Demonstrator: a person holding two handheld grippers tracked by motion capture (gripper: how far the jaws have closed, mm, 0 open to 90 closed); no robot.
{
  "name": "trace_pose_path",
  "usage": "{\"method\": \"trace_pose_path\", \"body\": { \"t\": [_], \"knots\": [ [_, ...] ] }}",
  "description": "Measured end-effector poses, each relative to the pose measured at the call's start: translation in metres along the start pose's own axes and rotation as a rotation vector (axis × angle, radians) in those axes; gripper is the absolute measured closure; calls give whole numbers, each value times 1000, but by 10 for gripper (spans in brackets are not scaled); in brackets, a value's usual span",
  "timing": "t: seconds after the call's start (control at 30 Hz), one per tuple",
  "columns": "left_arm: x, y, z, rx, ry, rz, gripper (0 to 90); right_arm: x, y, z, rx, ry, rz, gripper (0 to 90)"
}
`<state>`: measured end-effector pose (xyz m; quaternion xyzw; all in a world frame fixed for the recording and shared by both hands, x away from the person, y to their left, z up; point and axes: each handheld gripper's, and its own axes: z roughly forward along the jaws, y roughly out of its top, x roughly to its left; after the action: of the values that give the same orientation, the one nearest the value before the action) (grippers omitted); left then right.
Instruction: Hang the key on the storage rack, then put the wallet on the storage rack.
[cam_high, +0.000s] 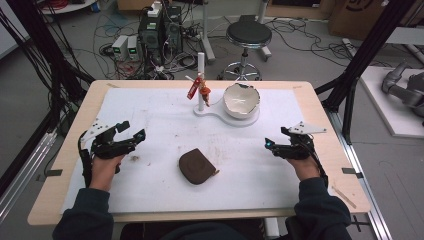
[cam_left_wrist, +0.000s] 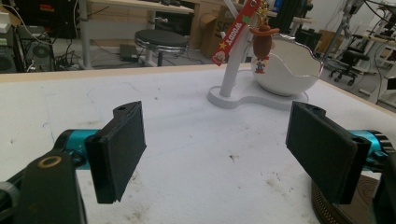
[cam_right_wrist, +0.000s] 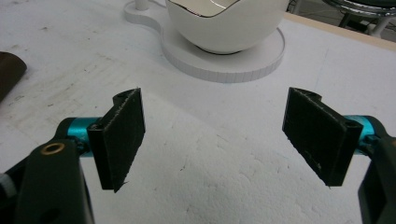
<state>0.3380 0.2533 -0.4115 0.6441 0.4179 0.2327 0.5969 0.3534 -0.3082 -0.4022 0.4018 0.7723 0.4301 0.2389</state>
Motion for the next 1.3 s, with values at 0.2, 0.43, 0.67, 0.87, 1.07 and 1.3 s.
{"method": "trace_pose_path", "body": {
  "t": [0.2, 0.43, 0.67, 0.87, 1.07, 1.3],
  "knots": [
    [1, -1, 2, 15, -9, -4, 200, -3, 0, -2, -14, -9, 16, 215],
    [-4, -2, 8, 38, -64, -6, 244, 0, -1, -1, -7, -8, 3, 216],
    [-28, -10, 27, 123, -186, -21, 253, 2, -3, -1, -6, 8, -3, 216],
    [-50, -17, 49, 207, -269, -19, 300, 5, -2, 3, 3, 26, 1, 216],
    [-66, -30, 68, 371, -335, -16, 303, 10, -1, 8, 13, 47, -7, 216],
    [-73, -39, 81, 476, -338, -39, 303, 12, 0, 9, 15, 56, -6, 216]
  ]
}}
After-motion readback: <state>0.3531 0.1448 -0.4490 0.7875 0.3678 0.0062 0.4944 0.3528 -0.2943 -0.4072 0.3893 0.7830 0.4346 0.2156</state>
